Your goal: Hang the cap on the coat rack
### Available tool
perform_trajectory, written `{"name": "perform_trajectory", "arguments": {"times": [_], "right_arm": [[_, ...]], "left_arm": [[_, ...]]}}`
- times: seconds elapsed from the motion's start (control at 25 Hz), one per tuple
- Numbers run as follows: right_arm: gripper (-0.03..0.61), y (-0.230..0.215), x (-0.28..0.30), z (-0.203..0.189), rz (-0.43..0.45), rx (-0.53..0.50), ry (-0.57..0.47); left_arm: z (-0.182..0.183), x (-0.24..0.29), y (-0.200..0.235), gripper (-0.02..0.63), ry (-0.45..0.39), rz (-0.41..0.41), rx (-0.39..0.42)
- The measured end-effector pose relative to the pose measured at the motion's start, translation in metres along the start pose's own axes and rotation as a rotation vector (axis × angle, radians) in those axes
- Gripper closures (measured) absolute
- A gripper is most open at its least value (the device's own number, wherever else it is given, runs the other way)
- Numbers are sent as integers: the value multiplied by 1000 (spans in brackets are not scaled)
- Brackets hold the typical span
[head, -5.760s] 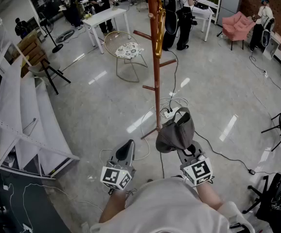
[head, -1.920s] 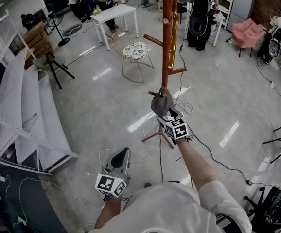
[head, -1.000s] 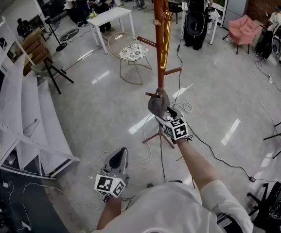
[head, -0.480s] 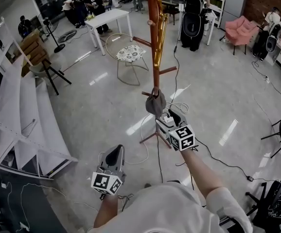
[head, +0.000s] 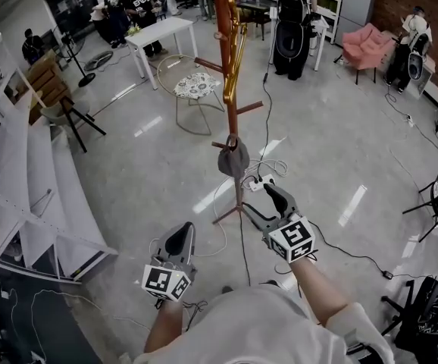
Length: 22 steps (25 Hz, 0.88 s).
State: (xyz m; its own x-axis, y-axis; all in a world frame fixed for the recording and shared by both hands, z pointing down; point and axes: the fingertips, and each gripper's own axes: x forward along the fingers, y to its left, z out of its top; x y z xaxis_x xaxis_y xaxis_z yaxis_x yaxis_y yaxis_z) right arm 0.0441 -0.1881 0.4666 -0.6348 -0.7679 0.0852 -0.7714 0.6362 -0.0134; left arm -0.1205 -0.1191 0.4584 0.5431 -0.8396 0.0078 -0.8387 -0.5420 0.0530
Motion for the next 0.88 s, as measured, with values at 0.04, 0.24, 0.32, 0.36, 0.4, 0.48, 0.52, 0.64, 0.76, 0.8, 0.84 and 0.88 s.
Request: {"name": "perform_trajectory", "arguments": {"times": [0.04, 0.24, 0.32, 0.36, 0.4, 0.48, 0.52, 0.64, 0.76, 0.8, 0.84, 0.88], "right_arm": [[291, 3, -7, -1, -5, -4, 0], [291, 11, -35, -2, -23, 11, -7], [427, 12, -44, 0, -39, 12, -11], [566, 13, -47, 1, -41, 17, -17], [566, 14, -49, 2, -35, 22, -24], [568, 19, -52, 4, -23, 24, -34], [567, 20, -52, 5, -21, 22, -37], [568, 23, -53, 4, -20, 26, -39], [567, 23, -55, 1, -32, 21, -29], [568, 23, -55, 1, -37, 14, -24], [568, 24, -55, 0, -39, 8, -20], [568, 24, -55, 0, -41, 6, -18]], "left_arm": [[0, 1, -2, 603, -2, -3, 2], [2, 3, -15, 603, -5, -17, 5], [3, 3, -20, 603, -8, -23, 3], [3, 3, -22, 603, -9, -25, 2], [3, 2, -24, 603, -9, -27, 2], [4, 1, -27, 603, -9, -29, 3], [4, 0, -28, 603, -9, -29, 4], [4, -3, -30, 603, -9, -29, 5], [3, -3, -32, 603, -9, -27, 6], [2, -3, -32, 603, -7, -25, 6], [1, -3, -32, 603, -5, -25, 4], [1, -3, -31, 603, -3, -25, 3]]}}
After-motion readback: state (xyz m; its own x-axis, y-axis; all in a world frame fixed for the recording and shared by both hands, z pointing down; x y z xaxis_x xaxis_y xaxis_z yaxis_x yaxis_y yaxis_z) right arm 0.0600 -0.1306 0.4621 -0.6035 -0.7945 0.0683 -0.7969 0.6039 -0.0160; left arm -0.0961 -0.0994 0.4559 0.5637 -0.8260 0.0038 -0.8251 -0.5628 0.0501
